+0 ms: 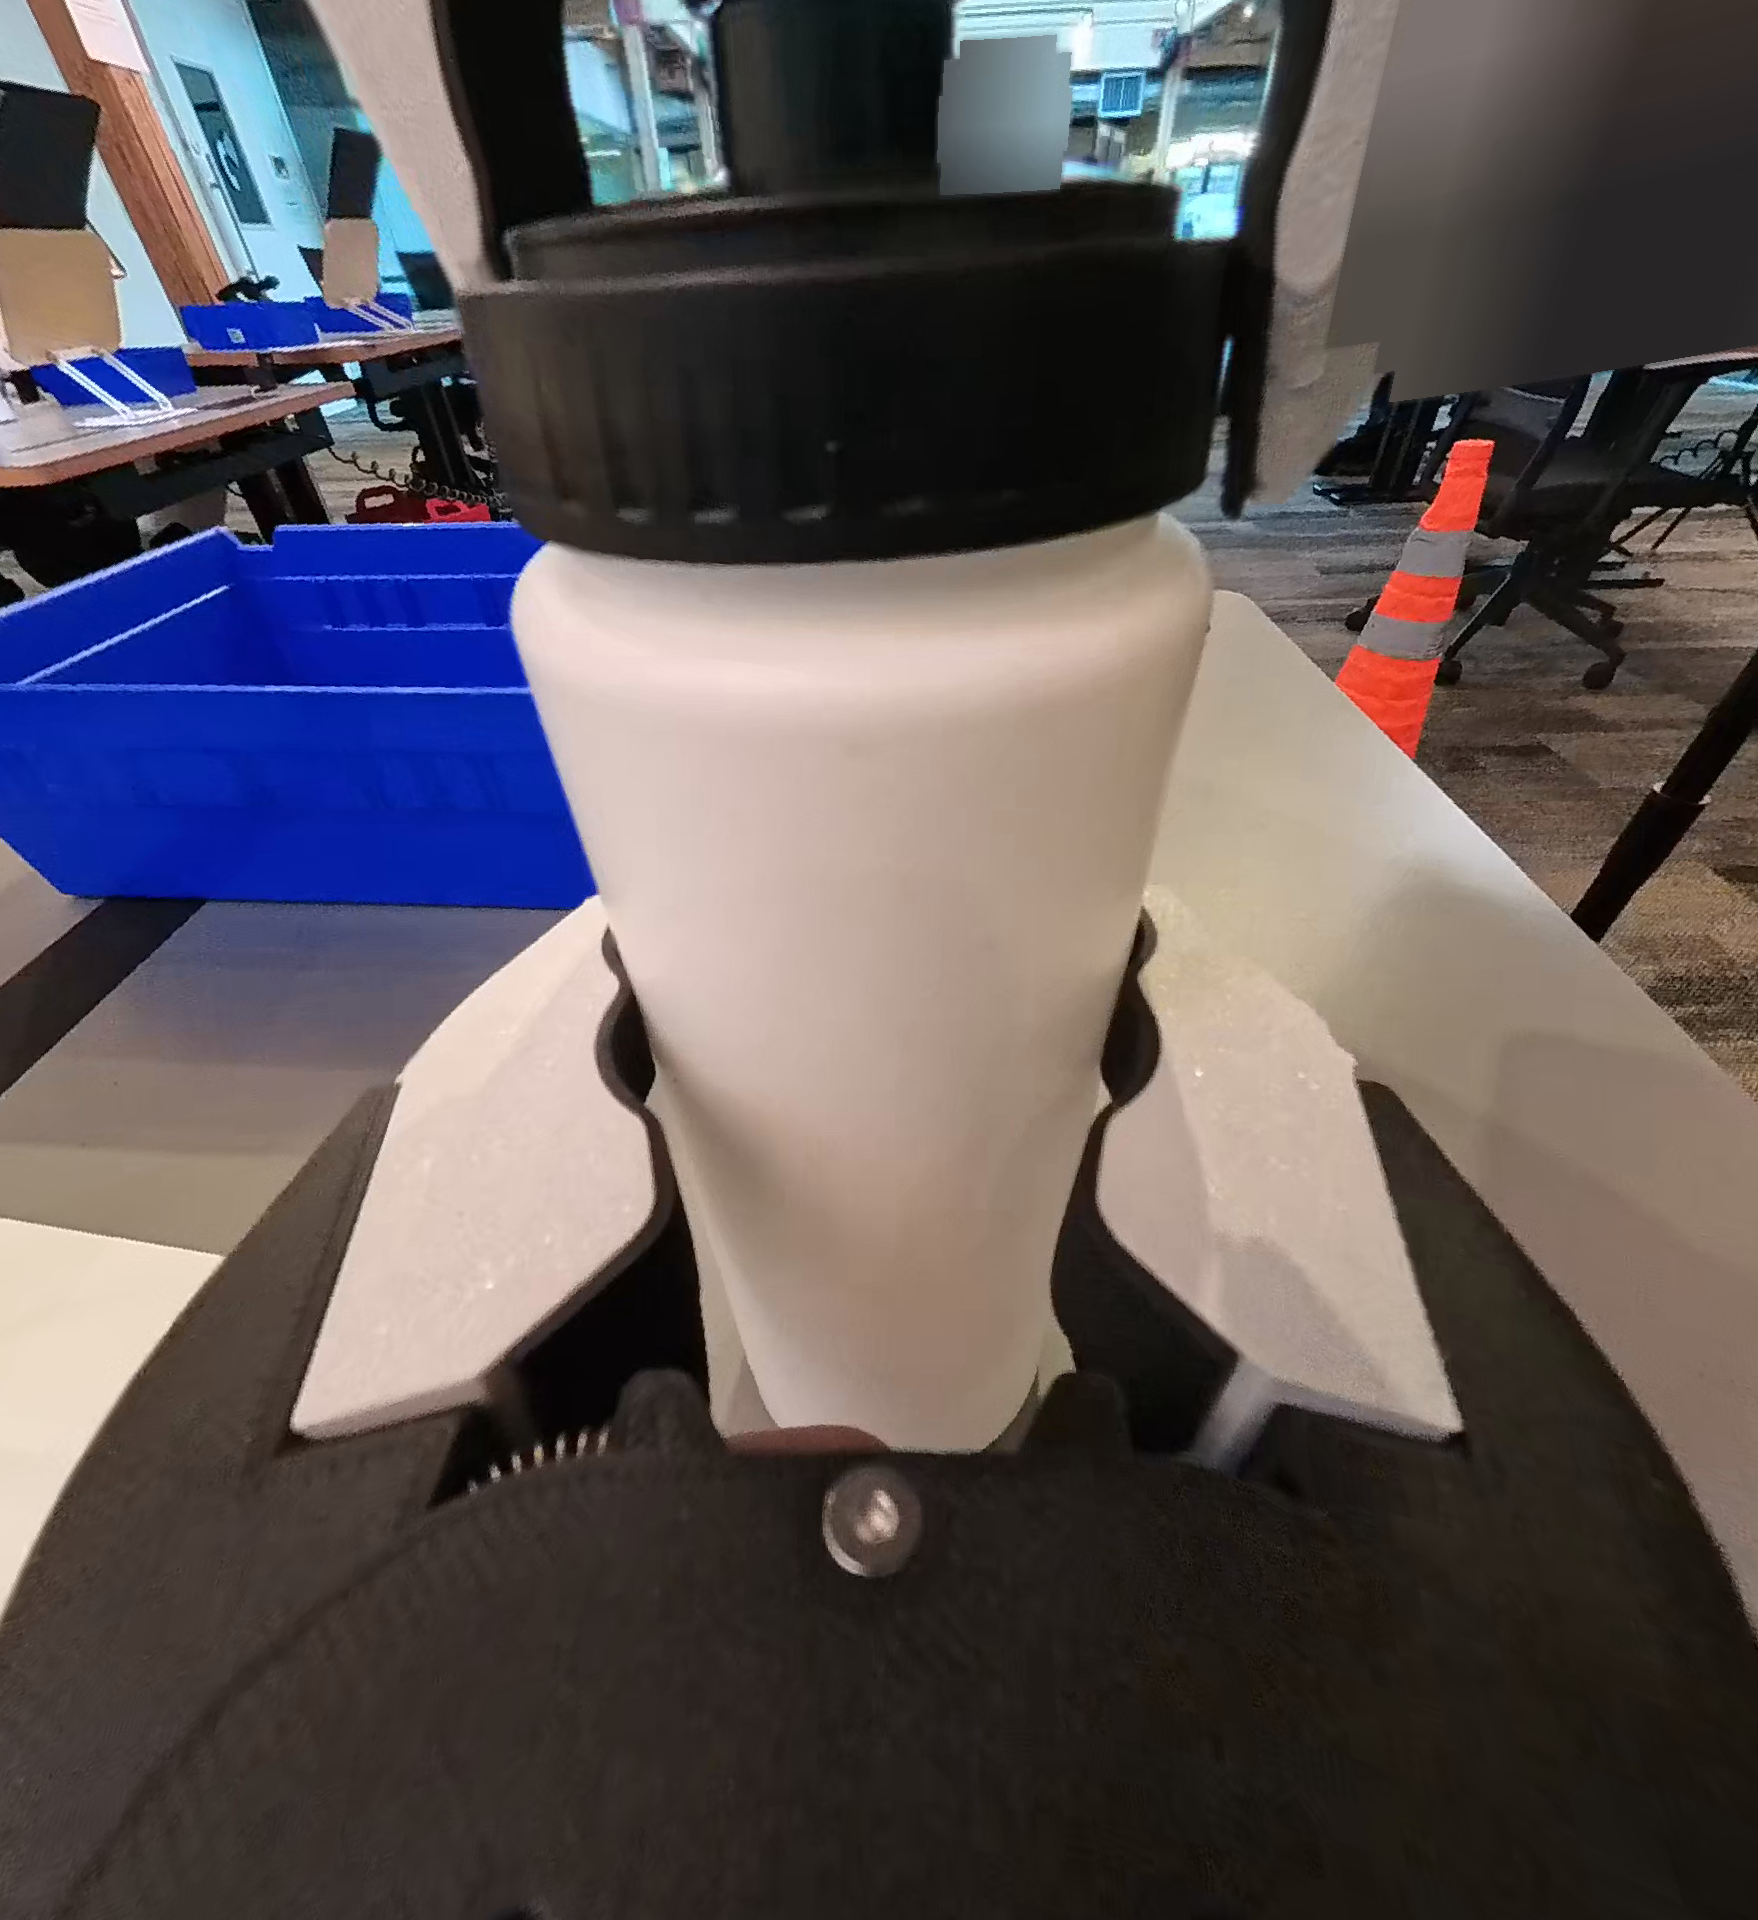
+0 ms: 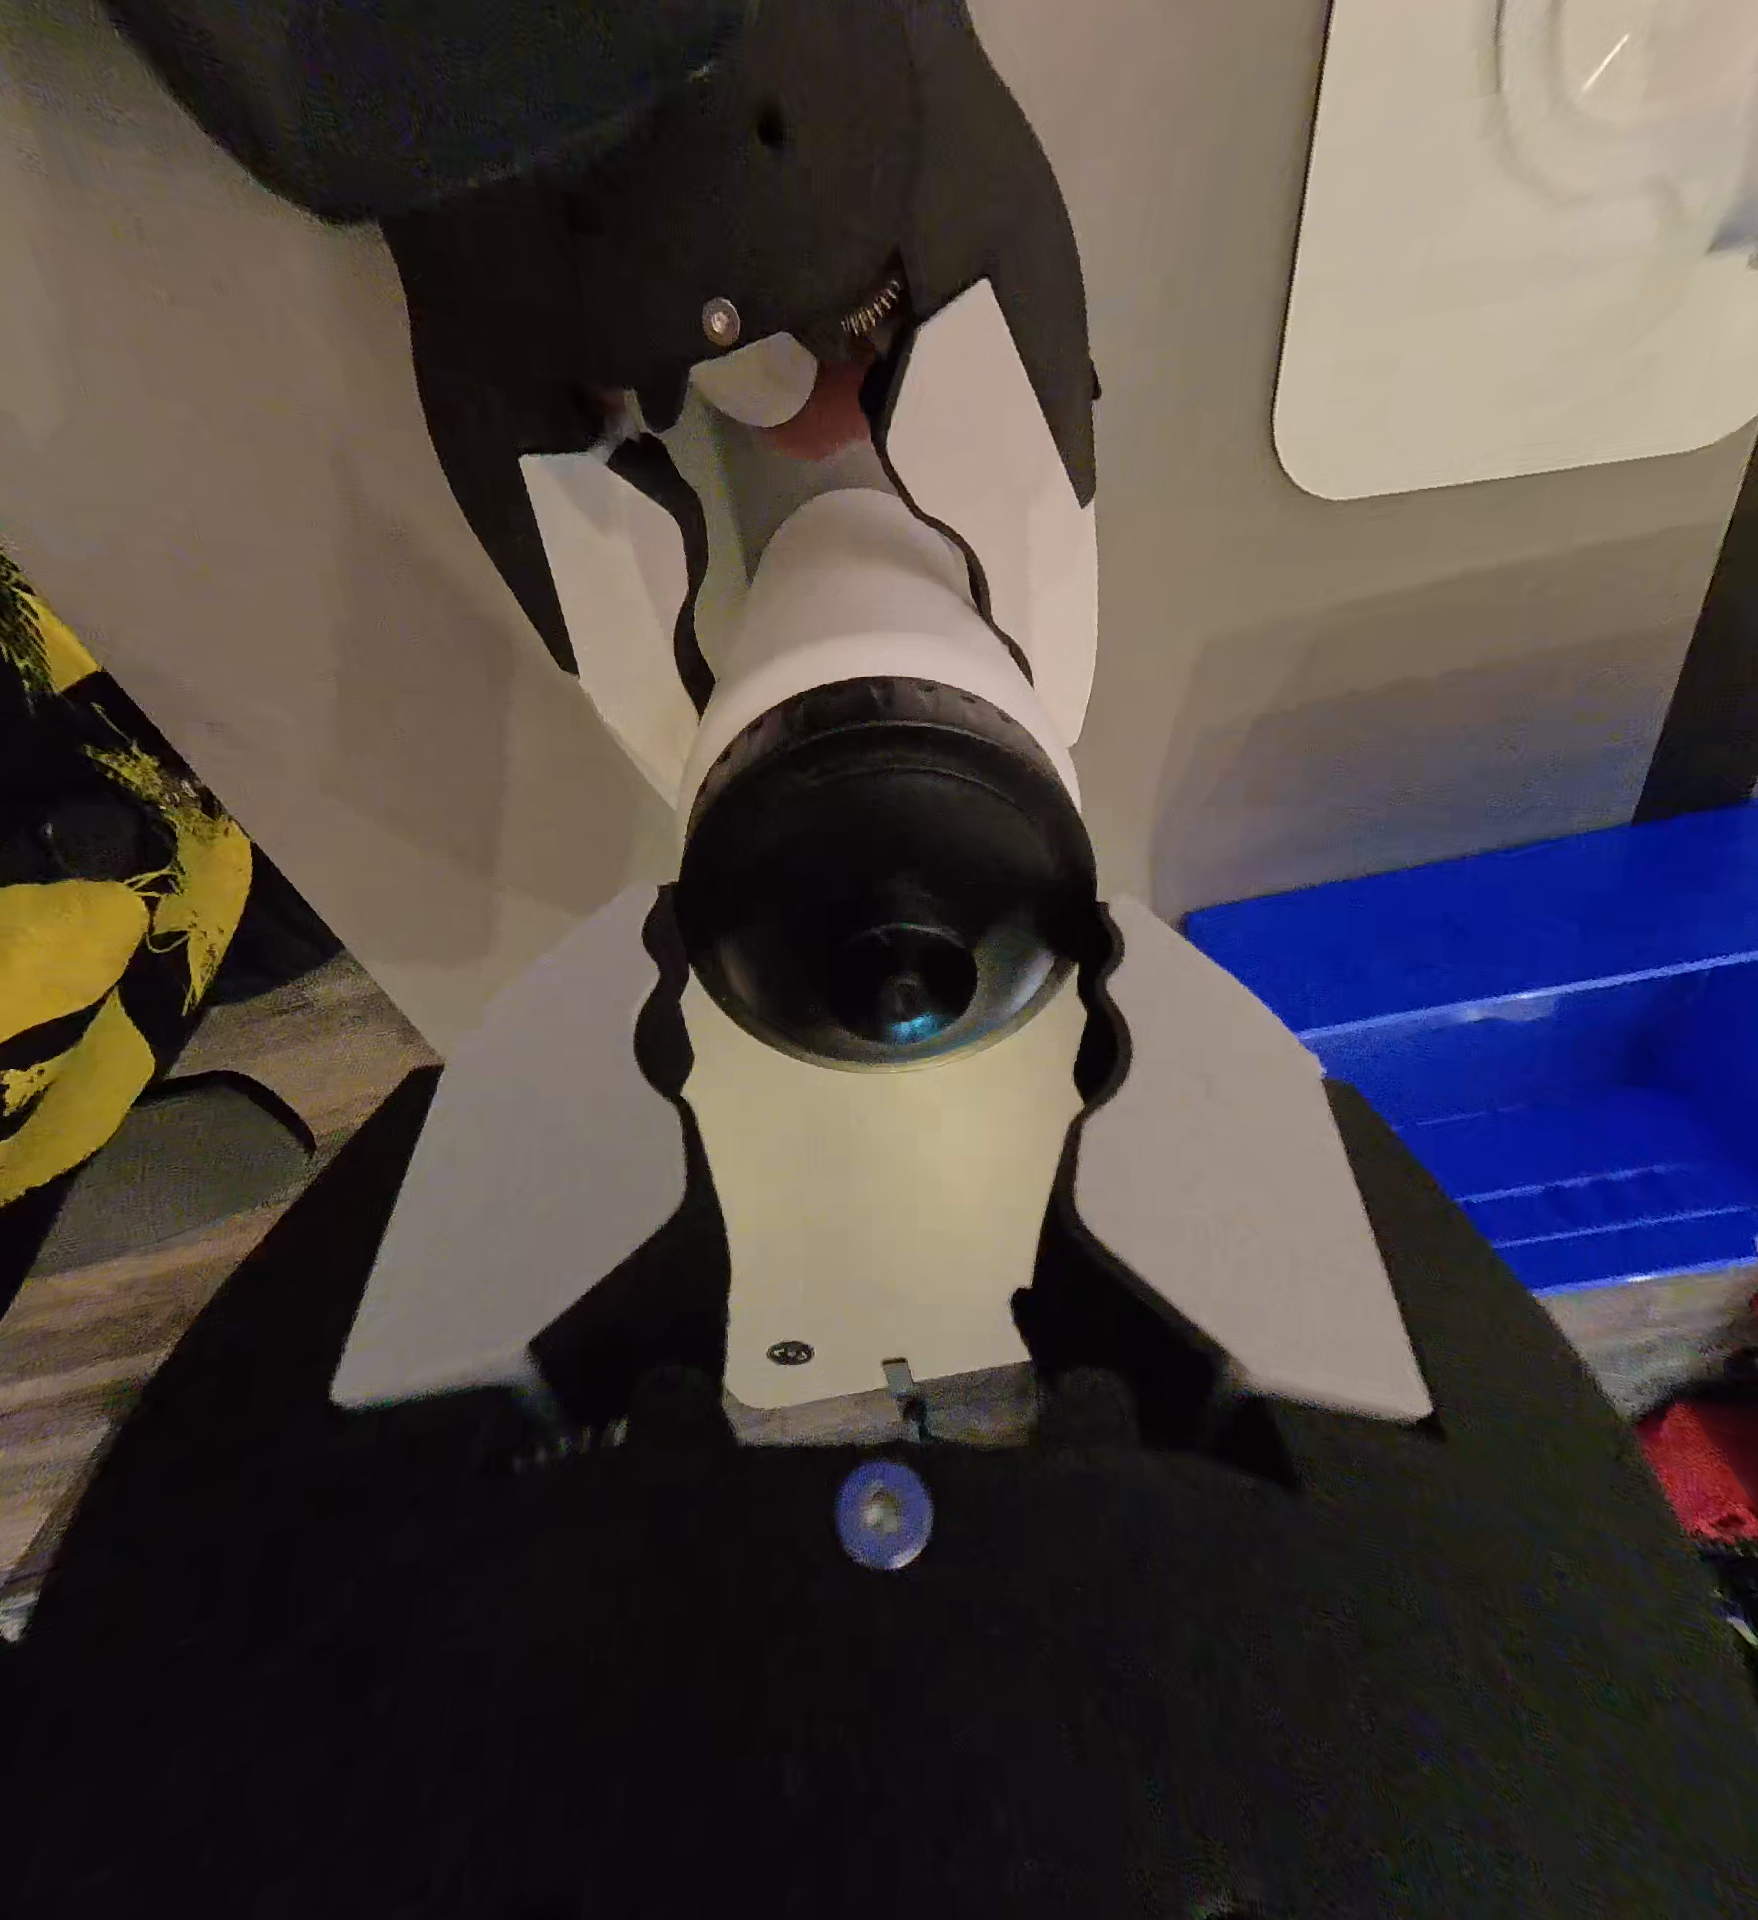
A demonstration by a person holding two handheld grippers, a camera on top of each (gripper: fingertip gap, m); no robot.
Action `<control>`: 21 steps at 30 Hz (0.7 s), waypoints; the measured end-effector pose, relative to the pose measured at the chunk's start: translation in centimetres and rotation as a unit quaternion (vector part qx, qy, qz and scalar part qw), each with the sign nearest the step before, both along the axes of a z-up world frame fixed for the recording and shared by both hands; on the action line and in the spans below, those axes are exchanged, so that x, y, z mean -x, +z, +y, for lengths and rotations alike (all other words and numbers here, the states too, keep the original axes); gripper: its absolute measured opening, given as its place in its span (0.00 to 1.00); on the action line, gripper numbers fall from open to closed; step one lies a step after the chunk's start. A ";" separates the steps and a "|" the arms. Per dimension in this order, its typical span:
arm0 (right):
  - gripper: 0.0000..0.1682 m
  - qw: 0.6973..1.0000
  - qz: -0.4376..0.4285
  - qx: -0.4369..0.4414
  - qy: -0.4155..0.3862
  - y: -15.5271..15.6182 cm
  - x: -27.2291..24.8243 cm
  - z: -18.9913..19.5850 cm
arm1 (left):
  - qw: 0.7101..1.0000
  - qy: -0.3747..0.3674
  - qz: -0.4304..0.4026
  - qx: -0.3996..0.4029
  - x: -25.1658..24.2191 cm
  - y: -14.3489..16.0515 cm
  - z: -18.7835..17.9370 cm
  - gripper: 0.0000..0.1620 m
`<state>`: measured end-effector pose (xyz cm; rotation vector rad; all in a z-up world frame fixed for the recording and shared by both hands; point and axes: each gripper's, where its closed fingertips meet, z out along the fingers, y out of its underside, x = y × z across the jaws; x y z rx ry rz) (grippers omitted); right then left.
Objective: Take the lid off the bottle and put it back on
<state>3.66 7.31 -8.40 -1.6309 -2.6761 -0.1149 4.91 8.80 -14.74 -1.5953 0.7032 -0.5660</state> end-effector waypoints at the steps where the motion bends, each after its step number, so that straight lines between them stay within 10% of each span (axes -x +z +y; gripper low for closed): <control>1: 0.44 1.000 -0.008 -0.010 0.010 0.0 -0.3 -0.1 | 1.000 0.000 0.004 -0.002 -0.1 0.0 0.0 0.53; 4: 0.62 0.996 -0.022 -0.018 0.079 -0.5 -0.6 -0.2 | 1.000 -0.001 0.006 -0.002 -0.2 0.0 -0.1 0.53; 10: 0.44 0.983 0.011 -0.035 0.177 -0.1 0.2 0.0 | 1.000 0.000 0.004 -0.001 -0.2 0.0 0.0 0.53; 16: 0.44 1.000 0.019 0.001 -0.001 -0.1 0.8 -0.2 | 1.000 0.001 -0.007 0.004 0.2 0.0 0.1 0.53; 21: 0.58 0.998 -0.028 0.002 0.062 -0.3 -0.4 -0.6 | 1.000 -0.002 0.009 -0.004 -0.4 0.0 -0.1 0.53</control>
